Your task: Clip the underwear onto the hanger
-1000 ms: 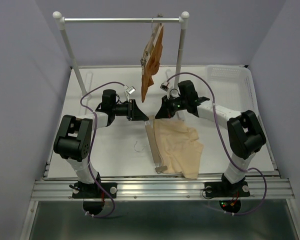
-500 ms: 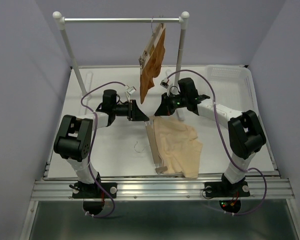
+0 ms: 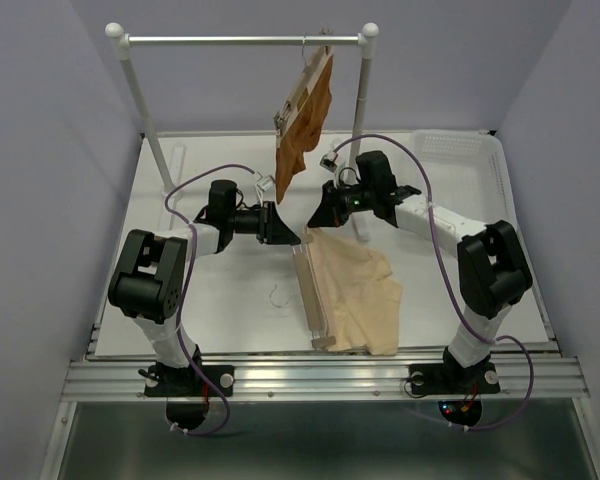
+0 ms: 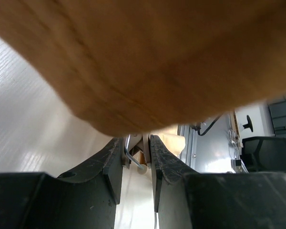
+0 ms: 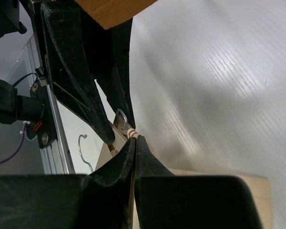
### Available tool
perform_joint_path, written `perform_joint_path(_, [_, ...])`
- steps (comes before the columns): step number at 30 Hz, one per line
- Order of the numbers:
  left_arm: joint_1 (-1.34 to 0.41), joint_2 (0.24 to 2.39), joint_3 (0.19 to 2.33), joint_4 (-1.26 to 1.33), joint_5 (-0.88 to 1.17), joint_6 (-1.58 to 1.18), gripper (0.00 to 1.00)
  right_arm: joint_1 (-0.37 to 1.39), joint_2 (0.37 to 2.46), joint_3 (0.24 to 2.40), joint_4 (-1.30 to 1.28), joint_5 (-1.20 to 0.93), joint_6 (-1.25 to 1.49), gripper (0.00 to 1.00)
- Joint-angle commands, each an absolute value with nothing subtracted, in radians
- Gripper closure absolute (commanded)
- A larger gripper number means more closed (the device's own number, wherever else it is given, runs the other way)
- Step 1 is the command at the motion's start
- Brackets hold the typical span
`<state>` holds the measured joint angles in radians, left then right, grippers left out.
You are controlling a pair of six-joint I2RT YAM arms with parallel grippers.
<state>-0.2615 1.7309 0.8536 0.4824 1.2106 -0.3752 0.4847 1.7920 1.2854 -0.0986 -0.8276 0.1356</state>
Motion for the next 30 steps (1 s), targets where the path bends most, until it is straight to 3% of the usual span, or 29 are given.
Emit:
perform_joint_path(1, [-0.273,1.729,0.894,0.469,1.183,-0.261,1.0,0.479,1.761,1.354,-0.058,-0.857,0.149,0.99])
perform_joint_path(11, [-0.273,1.724,0.916,0.448,1.175,-0.264,1.0,0.479,1.79,1.365,-0.095,-0.865,0.144,0.99])
perform_joint_path(16, [-0.272,1.71,0.916,0.449,1.177,-0.271,0.48,0.479,1.799,1.373,-0.11,-0.841,0.137,0.99])
perform_joint_path(17, [-0.273,1.707,0.914,0.448,1.177,-0.272,0.08,0.479,1.798,1.373,-0.115,-0.839,0.135,0.99])
perform_joint_path(18, [-0.273,1.703,0.914,0.448,1.175,-0.272,0.01,0.479,1.796,1.374,-0.117,-0.836,0.135,0.99])
perform_joint_path(26, [-0.272,1.661,0.904,0.446,1.134,-0.328,0.01,0.479,1.793,1.374,-0.133,-0.804,0.13,0.99])
perform_joint_path(30, [-0.27,1.593,0.865,0.402,0.992,-0.363,0.01,0.479,1.787,1.359,-0.143,-0.767,0.124,0.99])
